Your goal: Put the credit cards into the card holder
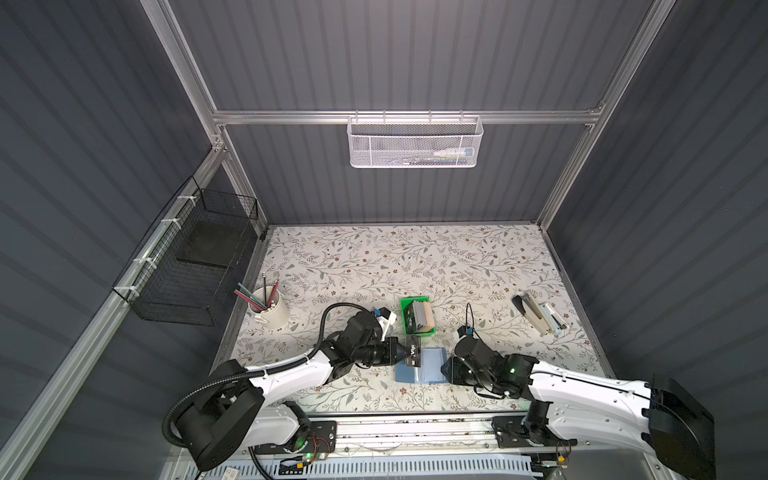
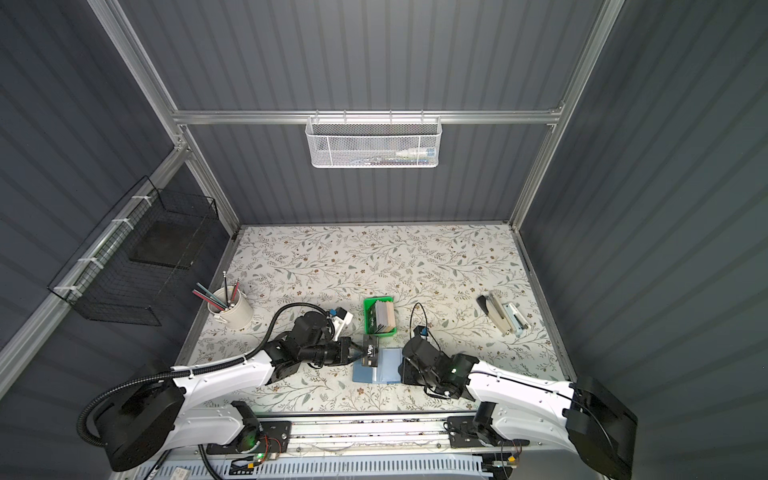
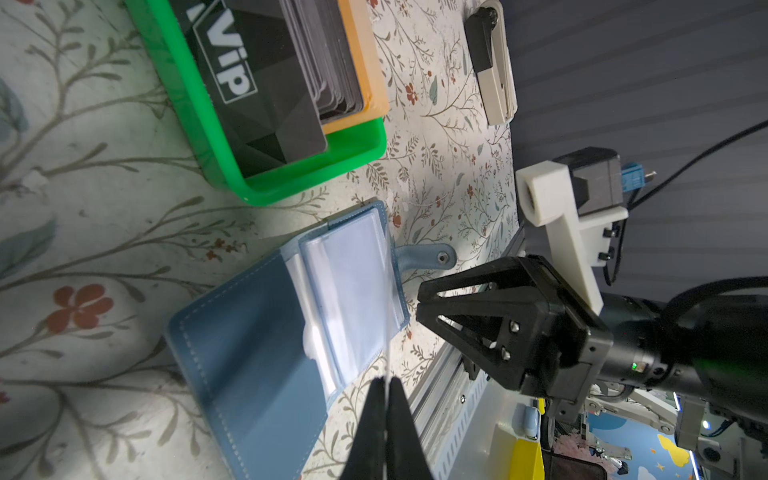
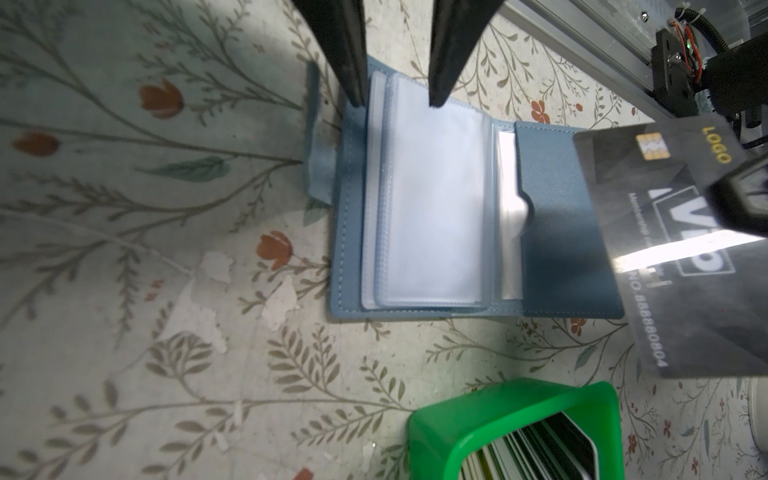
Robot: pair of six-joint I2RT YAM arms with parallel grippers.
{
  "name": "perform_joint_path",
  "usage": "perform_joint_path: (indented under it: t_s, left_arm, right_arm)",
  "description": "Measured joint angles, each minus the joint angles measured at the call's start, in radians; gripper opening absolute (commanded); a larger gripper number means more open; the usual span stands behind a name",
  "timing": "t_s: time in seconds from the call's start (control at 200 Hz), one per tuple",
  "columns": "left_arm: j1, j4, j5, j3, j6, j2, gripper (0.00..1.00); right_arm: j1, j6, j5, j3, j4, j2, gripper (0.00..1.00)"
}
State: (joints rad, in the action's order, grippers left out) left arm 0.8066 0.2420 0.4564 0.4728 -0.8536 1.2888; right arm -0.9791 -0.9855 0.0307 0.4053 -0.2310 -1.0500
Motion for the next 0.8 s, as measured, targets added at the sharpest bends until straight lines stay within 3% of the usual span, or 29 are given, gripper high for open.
perform_joint_path:
  t_s: [0.801]
  left_arm:
    - [0.0,0.024,0.018,-0.057,-0.138,0.008,0.0]
  right_arm:
    - [0.0,-0.002,0.023,0.013,-0.026,-0.11,0.19]
